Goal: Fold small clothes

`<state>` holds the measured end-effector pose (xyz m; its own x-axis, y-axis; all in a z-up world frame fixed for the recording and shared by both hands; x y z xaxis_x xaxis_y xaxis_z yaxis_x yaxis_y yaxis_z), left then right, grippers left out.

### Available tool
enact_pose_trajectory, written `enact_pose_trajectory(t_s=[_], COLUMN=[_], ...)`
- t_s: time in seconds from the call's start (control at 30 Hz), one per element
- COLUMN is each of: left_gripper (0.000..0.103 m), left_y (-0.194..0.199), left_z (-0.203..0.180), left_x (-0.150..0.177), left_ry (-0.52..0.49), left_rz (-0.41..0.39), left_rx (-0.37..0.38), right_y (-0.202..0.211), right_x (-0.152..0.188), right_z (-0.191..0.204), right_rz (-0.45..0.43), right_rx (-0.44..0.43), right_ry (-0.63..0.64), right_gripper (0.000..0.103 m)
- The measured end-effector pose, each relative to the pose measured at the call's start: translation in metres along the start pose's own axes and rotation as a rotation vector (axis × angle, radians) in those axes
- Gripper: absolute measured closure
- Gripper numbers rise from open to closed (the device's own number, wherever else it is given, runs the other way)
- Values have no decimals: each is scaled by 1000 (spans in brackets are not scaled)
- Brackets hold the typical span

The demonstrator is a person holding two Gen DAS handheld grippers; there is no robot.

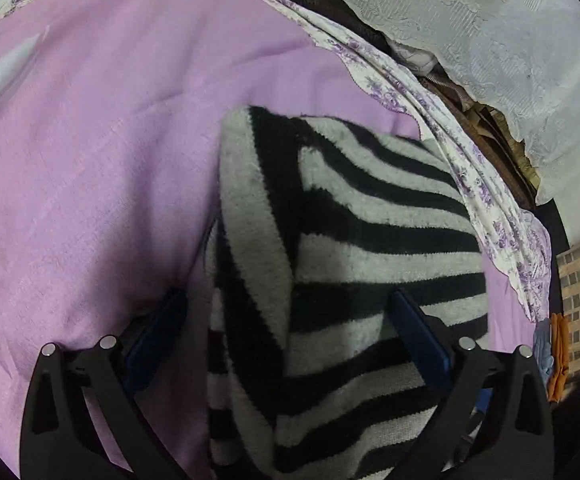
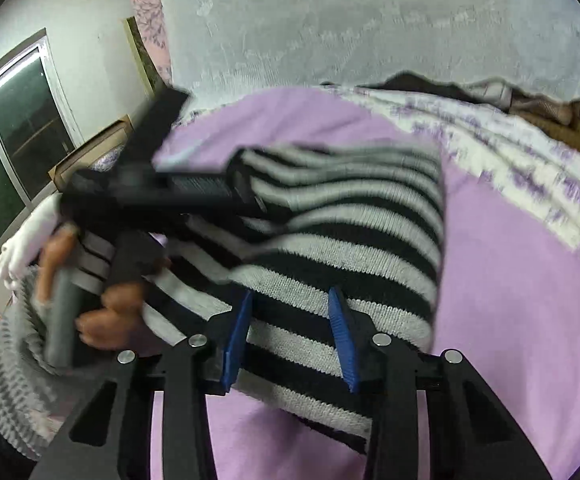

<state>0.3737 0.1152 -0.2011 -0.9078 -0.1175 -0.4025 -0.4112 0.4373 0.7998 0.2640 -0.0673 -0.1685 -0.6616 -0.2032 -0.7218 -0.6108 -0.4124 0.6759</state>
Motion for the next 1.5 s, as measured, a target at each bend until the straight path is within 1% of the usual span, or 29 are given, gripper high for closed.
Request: enact_pose_trajectory(t_s=[0.1,0.13,0.23,0.4,0.47,0.53,0.57,0.63,0.67,0.73,0.77,0.83,0.97,1.03,1.1,1.3,1.33,1.4,1.43,1.47,1.5], left_gripper=[4,4,4,4,5,5,5,5,5,5,5,5,5,5,5,5,5,5,4,4,4], left_y=[-2,-1,0,4,15,30,40,56,62,75,80,88,108,110,107,76,66,48,34,27,24], left_z=[-8,-8,-4,-6,-6,-11,-15,-26,-30,-38,-42,-48,-63,-70,-75,-78,-75,-67,-63,-62,-63], left_x=[5,5,4,6,10,16,20,29,34,47,53,61,72,73,74,67,64,60,59,59,60], left_ry=[-54,-58,-49,-53,-38,-42,-50,-70,-81,-111,-122,-140,-182,-197,-207,-237,-233,-227,-233,-241,-251], left_rz=[-29,-36,-42,-80,-119,-181,-209,-245,-260,-300,-315,-334,-390,-399,-393,-323,-298,-263,-230,-221,-232], left_rx=[-63,-69,-52,-72,-88,-105,-93,-44,-32,-28,-32,-18,12,30,33,-21,-39,-110,-159,-192,-213], right_y=[-1,-2,-1,2,3,4,5,7,10,17,23,40,67,70,67,34,27,4,-14,-31,-48], right_x=[1,0,3,7,8,9,9,8,7,4,1,-7,-25,-35,-44,-73,-77,-81,-80,-75,-68], right_z=[0,0,0,2,0,-3,-4,-4,-4,-4,-5,-11,-33,-42,-45,-44,-45,-52,-58,-66,-74], right_rz=[-1,-7,-18,-32,-36,-41,-41,-34,-28,-19,-21,-57,-148,-179,-197,-183,-176,-142,-103,-59,-26], right_rx=[0,-5,-9,8,-1,-18,-26,-39,-46,-64,-68,-51,-31,-20,-14,-26,-27,-27,-24,-14,5], right_ry=[-8,-9,-11,2,-4,-13,-15,-12,-9,-8,-15,-38,-144,-196,-215,-167,-164,-164,-171,-182,-186], right_gripper=[64,63,63,63,63,63,63,62,61,53,52,46,45,45,45,45,45,45,45,45,45])
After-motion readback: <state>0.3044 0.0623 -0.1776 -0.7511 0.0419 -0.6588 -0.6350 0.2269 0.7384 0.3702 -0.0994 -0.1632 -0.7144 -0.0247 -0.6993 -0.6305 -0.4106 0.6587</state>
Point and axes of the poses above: each gripper's, at about its wrist camera, not at the fingertips, and y roughly against the way its jaws point, z to its left, x to its underside, the point moved 4 cm from there along -y, roughly the way its jaws point, and after that the axes turned 1 degree about x, right-handed, at the moved point
